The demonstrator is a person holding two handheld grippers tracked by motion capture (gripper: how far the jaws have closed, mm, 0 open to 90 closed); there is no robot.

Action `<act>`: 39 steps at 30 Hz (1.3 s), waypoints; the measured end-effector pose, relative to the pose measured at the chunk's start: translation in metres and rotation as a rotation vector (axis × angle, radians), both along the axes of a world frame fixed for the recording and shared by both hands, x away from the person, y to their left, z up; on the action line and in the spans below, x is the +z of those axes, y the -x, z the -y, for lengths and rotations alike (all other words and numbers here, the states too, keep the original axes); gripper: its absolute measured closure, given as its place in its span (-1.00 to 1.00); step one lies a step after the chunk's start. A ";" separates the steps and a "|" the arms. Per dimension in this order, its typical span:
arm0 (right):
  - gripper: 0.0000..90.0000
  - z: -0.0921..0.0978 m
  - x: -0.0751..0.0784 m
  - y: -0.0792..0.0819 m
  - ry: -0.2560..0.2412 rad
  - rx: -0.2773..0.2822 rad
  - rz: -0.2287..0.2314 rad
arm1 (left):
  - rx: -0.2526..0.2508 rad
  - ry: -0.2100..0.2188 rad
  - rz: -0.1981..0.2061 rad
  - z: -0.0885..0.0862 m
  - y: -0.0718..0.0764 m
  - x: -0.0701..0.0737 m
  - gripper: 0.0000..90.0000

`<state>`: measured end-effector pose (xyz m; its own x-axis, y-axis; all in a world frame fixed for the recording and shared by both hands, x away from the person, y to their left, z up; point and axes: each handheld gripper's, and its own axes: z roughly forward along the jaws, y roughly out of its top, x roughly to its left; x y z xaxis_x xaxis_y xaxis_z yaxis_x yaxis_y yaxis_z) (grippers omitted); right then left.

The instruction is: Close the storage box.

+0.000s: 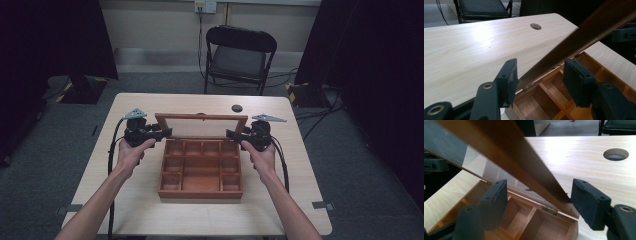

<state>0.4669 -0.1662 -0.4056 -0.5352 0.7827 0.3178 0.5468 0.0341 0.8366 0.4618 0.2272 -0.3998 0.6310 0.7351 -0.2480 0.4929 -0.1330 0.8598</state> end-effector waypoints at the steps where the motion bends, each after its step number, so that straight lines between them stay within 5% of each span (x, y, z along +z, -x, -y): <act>1: -0.37 0.001 -0.001 0.002 -0.002 0.005 -0.006 | 0.007 -0.007 0.006 0.001 0.001 0.000 -0.09; 23: -0.42 0.003 0.004 0.027 0.030 0.032 -0.017 | -0.040 -0.045 -0.026 0.004 0.016 -0.001 -0.30; 29: -0.32 0.007 0.001 0.033 0.007 0.022 -0.007 | -0.043 -0.006 -0.043 0.003 0.021 -0.001 -0.34; 39: -0.46 0.004 0.001 0.035 0.008 0.032 -0.026 | -0.057 -0.014 -0.048 0.003 0.018 -0.006 -0.43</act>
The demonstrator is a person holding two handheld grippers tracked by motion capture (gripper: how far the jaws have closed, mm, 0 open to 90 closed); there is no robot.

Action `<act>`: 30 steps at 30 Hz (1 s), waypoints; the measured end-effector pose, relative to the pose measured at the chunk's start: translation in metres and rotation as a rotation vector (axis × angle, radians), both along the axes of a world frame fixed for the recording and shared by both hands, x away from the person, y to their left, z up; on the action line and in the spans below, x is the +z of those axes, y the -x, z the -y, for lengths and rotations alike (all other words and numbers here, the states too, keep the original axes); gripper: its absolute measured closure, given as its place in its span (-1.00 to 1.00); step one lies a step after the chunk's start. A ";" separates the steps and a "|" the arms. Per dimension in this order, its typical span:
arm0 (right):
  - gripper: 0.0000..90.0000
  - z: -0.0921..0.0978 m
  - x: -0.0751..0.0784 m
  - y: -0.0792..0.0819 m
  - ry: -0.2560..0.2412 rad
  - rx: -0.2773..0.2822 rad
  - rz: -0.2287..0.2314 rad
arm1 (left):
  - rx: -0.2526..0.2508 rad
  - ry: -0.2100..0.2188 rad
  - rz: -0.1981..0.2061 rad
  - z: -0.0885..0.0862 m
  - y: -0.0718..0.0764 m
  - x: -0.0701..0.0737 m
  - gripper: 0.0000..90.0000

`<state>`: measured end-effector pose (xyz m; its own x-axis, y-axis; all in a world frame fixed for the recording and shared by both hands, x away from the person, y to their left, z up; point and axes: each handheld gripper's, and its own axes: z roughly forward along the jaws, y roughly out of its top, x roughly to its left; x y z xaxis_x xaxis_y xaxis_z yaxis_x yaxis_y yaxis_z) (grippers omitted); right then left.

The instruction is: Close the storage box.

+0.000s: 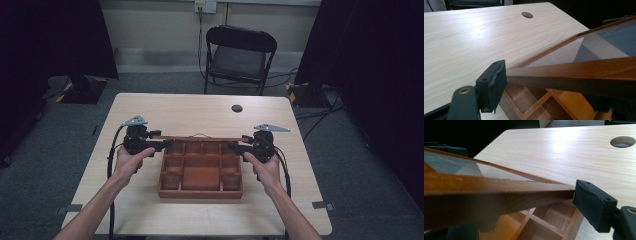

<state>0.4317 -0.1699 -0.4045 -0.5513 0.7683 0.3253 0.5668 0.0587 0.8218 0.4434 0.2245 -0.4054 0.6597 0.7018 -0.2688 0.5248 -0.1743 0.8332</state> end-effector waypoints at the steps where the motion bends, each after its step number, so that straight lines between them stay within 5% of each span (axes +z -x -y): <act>1: -0.45 0.000 0.000 0.000 -0.001 0.004 -0.003 | -0.001 -0.002 0.000 0.000 0.000 0.000 -0.43; 8: -0.35 0.007 -0.003 -0.001 0.007 0.036 -0.017 | -0.013 -0.015 0.009 0.000 0.003 -0.003 -0.44; 16: -0.29 0.021 -0.009 -0.004 0.092 0.023 -0.067 | -0.020 -0.020 0.000 0.000 0.005 -0.005 -0.52; 27: -0.16 0.049 -0.003 -0.003 0.107 -0.037 -0.074 | -0.013 -0.007 0.005 -0.003 0.010 -0.001 -0.52; 30: -0.16 0.059 0.002 -0.004 0.066 -0.067 -0.063 | -0.007 0.000 0.008 -0.004 0.014 0.001 -0.52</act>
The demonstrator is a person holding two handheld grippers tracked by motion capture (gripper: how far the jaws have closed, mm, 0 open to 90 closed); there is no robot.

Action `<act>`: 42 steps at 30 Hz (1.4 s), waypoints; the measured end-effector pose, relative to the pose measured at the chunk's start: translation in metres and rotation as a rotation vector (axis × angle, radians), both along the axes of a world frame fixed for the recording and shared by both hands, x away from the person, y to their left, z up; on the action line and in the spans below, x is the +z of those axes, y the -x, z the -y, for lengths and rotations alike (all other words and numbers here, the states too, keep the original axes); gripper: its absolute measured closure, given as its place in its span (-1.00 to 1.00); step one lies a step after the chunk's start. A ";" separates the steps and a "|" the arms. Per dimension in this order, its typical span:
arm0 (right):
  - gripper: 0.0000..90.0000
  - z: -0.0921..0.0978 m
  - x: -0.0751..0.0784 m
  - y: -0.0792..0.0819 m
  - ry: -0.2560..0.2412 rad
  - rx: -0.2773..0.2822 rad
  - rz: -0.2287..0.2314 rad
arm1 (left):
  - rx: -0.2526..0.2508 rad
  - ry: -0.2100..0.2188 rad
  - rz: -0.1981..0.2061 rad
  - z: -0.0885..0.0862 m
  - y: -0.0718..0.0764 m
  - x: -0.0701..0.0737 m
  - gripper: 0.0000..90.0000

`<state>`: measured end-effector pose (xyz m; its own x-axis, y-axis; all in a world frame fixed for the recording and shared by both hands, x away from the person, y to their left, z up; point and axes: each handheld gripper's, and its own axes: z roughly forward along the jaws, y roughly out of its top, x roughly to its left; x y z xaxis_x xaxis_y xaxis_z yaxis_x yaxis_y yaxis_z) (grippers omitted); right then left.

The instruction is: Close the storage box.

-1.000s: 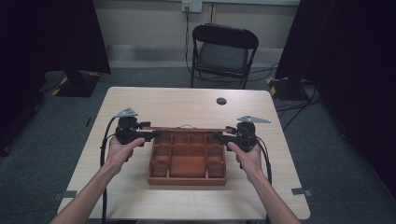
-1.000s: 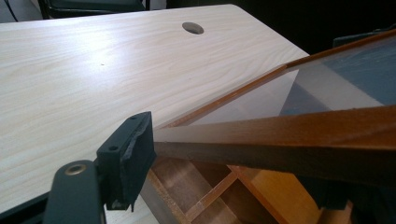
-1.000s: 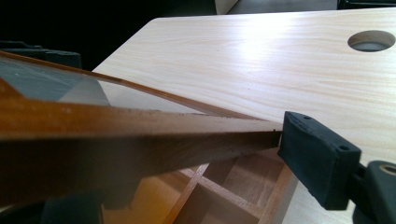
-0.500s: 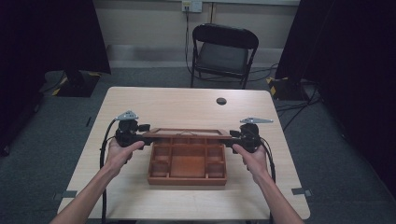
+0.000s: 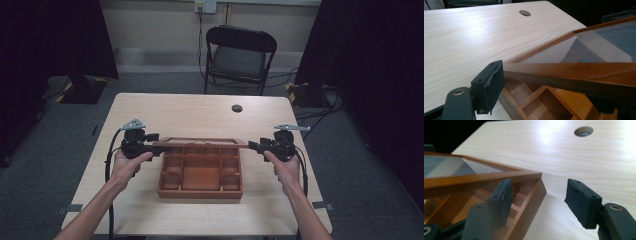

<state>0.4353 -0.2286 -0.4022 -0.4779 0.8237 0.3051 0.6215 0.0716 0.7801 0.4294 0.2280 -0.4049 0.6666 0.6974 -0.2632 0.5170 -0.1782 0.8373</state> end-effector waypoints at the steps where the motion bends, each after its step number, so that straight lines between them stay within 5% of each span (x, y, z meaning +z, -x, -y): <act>1: -0.17 0.001 0.002 0.000 -0.010 0.006 0.005 | -0.002 -0.008 -0.001 -0.001 0.002 0.000 -0.52; 5: -0.24 -0.003 0.015 0.001 -0.014 0.052 0.042 | -0.004 -0.038 0.015 -0.002 0.009 0.002 -0.54; 12: -0.27 -0.022 0.038 -0.001 -0.063 0.144 0.055 | 0.000 -0.031 0.009 -0.002 0.014 -0.002 -0.56; 19: -0.01 -0.047 0.066 0.004 -0.096 0.256 0.123 | 0.003 -0.044 0.011 -0.001 0.016 -0.003 -0.58; 29: 0.29 -0.114 0.071 0.012 -0.076 0.507 0.045 | -0.012 -0.055 0.012 0.000 0.021 -0.009 -0.58; 34: 0.58 -0.126 0.065 0.017 -0.068 0.562 0.015 | -0.011 -0.061 0.013 -0.001 0.021 -0.009 -0.58; 42: 0.70 -0.131 0.062 0.018 -0.079 0.606 -0.008 | -0.014 -0.051 0.007 0.000 0.022 -0.010 -0.59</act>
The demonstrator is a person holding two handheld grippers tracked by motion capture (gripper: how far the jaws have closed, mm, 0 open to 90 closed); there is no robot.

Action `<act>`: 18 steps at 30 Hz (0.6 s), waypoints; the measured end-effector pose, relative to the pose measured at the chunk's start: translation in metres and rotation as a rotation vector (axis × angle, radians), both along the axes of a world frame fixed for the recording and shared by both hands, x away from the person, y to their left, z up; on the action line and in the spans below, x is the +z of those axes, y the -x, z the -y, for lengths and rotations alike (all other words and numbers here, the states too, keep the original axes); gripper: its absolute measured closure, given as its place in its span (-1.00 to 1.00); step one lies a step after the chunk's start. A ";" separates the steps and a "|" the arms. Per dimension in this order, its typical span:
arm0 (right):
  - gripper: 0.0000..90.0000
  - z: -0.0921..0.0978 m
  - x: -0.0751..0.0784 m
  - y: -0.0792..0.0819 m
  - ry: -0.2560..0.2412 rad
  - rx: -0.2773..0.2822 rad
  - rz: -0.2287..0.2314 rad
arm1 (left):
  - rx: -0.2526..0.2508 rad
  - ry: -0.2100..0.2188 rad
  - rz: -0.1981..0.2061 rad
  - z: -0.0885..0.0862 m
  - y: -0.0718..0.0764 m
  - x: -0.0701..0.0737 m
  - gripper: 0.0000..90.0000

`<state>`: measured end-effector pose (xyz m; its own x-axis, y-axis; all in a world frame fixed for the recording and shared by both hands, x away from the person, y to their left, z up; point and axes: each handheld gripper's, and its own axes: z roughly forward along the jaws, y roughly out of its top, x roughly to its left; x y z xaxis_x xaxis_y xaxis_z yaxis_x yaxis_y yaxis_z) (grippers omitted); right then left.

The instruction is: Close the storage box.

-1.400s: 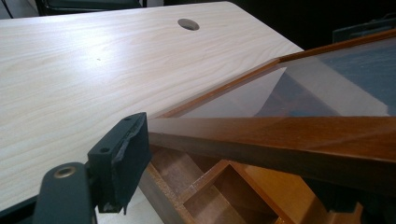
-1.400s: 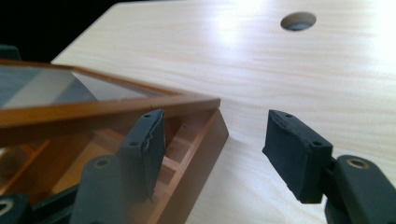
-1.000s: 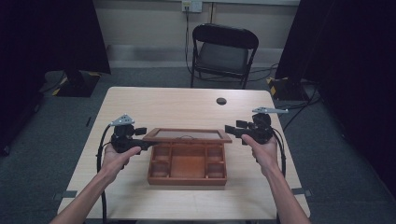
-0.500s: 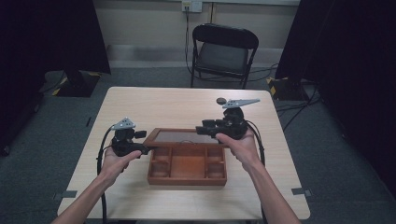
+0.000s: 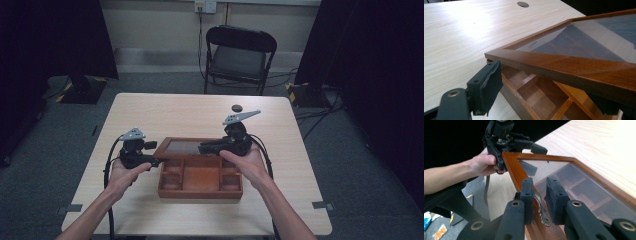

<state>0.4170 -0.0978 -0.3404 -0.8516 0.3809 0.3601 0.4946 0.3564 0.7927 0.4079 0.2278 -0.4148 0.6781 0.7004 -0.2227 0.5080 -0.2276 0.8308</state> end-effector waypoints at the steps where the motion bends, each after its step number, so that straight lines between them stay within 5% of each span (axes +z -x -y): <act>1: 0.70 -0.001 -0.001 0.000 0.005 0.000 -0.004 | -0.001 0.001 0.000 0.000 0.000 0.000 -0.59; 18: 0.81 -0.006 -0.008 -0.002 0.024 0.037 -0.031 | -0.006 -0.018 -0.005 0.002 -0.001 -0.003 -0.58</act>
